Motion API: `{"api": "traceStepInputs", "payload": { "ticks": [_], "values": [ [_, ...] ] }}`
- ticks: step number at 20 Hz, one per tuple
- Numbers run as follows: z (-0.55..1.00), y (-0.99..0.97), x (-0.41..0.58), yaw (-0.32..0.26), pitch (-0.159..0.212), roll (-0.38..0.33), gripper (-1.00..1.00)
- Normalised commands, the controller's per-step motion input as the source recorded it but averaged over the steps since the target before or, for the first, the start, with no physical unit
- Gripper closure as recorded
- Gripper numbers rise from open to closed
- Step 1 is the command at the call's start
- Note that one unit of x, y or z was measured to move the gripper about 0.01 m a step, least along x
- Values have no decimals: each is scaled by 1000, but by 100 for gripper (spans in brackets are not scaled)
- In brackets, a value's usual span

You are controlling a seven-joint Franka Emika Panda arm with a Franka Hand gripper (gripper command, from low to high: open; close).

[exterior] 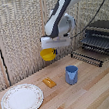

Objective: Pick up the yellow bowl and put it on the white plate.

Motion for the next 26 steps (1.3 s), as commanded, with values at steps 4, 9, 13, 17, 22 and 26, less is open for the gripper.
{"api": "traceStepInputs", "payload": {
  "ticks": [4,9,13,17,22,26],
  "values": [
    [623,808,174,30,44,8,100],
    [602,802,95,37,41,3,100],
    [423,731,-159,57,10,0,100],
    [164,632,-454,65,0,0,100],
    [-28,509,-557,81,0,-12,100],
    [-253,506,-394,87,0,-45,100]
  ]
}}
